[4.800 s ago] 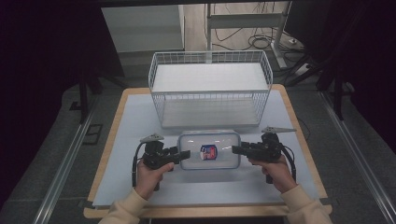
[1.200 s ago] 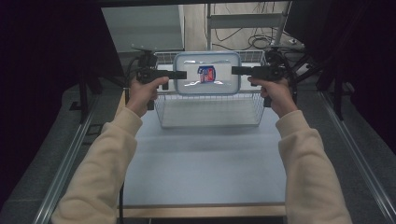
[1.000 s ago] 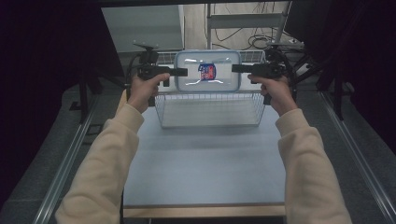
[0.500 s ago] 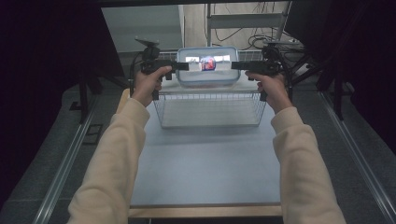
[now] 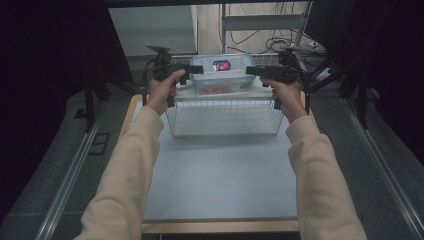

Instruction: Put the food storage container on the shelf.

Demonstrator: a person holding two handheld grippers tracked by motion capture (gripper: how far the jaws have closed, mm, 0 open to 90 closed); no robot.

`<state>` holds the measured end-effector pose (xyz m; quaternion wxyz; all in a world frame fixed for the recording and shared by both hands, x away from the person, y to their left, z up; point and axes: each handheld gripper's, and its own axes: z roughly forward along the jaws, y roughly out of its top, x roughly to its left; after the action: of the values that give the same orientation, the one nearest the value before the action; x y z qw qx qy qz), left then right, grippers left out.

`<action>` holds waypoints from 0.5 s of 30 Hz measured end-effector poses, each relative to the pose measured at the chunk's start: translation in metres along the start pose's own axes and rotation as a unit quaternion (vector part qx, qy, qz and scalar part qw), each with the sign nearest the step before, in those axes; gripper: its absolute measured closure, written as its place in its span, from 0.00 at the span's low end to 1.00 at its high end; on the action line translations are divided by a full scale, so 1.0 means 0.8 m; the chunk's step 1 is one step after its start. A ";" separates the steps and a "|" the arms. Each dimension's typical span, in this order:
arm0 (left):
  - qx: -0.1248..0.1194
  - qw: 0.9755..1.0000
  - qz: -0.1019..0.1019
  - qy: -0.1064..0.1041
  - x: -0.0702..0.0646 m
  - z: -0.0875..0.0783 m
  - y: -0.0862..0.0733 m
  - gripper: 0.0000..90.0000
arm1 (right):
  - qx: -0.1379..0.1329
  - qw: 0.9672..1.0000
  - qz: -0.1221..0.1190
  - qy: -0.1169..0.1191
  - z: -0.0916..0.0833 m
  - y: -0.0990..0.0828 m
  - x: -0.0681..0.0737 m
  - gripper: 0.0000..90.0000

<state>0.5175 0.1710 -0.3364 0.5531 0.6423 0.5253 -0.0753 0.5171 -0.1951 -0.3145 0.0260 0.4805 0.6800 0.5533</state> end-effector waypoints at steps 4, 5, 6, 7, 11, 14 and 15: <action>-0.006 1.000 0.021 0.017 -0.005 0.002 0.000 0.23 | -0.006 1.000 -0.017 -0.013 -0.001 -0.002 0.003 0.46; -0.012 0.999 0.030 0.029 -0.008 0.001 0.000 0.22 | -0.009 1.000 -0.019 -0.016 -0.002 -0.002 0.005 0.45; -0.015 0.999 0.034 0.033 -0.010 0.000 0.001 0.21 | -0.013 1.000 -0.023 -0.015 -0.003 -0.003 0.006 0.44; -0.015 0.999 0.036 0.035 -0.011 -0.001 0.001 0.19 | -0.015 0.999 -0.026 -0.015 -0.004 -0.003 0.006 0.43; -0.022 0.998 0.045 0.034 -0.017 -0.011 0.001 0.17 | -0.027 0.999 -0.042 -0.012 -0.013 -0.004 0.011 0.41; -0.034 0.997 0.059 0.028 -0.028 -0.024 -0.003 0.17 | -0.032 0.998 -0.054 -0.010 -0.023 -0.006 0.015 0.39; -0.042 0.997 0.062 0.029 -0.033 -0.028 -0.006 0.17 | -0.034 0.998 -0.056 -0.008 -0.026 -0.006 0.016 0.39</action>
<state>0.4911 0.1721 -0.3130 0.5677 0.6516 0.5031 0.0002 0.4951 -0.2015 -0.3041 0.0787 0.4447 0.6864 0.5700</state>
